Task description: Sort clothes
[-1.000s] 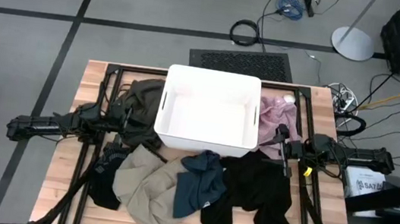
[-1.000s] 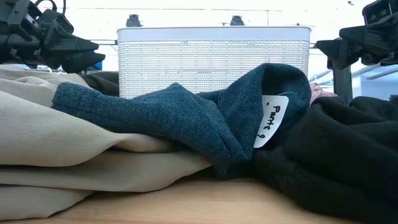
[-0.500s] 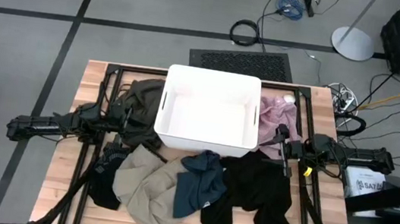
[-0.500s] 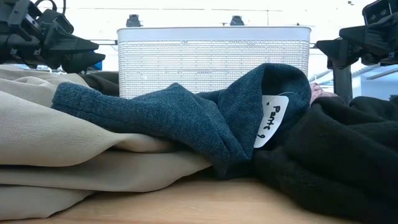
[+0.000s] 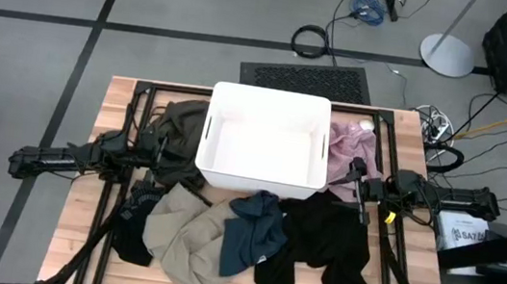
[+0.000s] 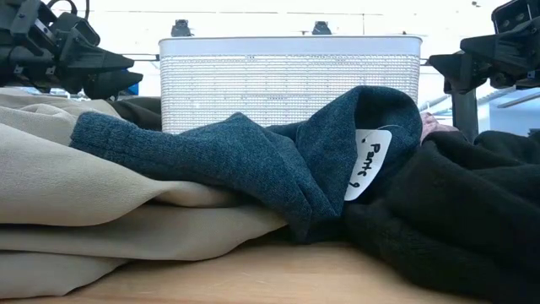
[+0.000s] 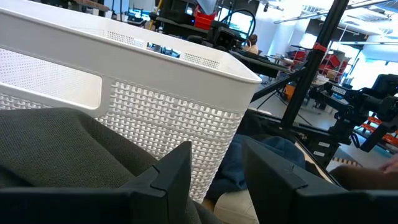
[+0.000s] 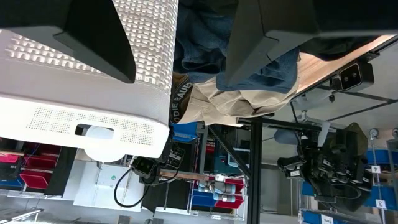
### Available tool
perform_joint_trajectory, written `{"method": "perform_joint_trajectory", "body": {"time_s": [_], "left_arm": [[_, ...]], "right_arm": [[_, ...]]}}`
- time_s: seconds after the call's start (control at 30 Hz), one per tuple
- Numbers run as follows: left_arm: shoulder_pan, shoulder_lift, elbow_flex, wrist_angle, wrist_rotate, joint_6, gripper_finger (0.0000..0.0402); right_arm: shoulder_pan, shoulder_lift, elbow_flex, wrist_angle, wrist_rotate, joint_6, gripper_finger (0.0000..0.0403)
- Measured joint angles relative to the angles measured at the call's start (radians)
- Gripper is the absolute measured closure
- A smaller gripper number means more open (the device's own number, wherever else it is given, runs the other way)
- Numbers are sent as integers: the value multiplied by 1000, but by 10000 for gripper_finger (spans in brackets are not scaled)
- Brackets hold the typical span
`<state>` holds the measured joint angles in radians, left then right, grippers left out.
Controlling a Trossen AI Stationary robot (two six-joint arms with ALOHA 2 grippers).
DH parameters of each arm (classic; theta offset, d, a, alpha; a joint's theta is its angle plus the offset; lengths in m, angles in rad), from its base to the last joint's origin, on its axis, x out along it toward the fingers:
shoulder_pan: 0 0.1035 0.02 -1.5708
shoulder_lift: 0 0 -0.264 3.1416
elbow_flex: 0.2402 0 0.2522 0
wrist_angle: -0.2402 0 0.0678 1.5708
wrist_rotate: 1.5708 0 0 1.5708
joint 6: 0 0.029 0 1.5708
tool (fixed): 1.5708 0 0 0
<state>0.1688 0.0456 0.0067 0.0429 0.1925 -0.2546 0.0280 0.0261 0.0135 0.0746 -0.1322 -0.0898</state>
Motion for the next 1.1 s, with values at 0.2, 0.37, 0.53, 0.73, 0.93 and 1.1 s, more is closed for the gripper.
{"method": "perform_joint_trajectory", "body": {"time_s": [0.2, 0.37, 0.53, 0.73, 0.93, 1.1], "left_arm": [[0, 0, 0, 0, 0, 0, 252], [0, 0, 0, 0, 0, 0, 252], [0, 0, 0, 0, 0, 0, 252], [0, 0, 0, 0, 0, 0, 252], [0, 0, 0, 0, 0, 0, 252], [0, 0, 0, 1, -55, 0, 252]], "right_arm": [[0, 0, 0, 0, 0, 0, 165], [0, 0, 0, 0, 0, 0, 165], [0, 0, 0, 0, 0, 0, 165], [0, 0, 0, 0, 0, 0, 165], [0, 0, 0, 0, 0, 0, 165], [0, 0, 0, 10, 0, 0, 165]]}}
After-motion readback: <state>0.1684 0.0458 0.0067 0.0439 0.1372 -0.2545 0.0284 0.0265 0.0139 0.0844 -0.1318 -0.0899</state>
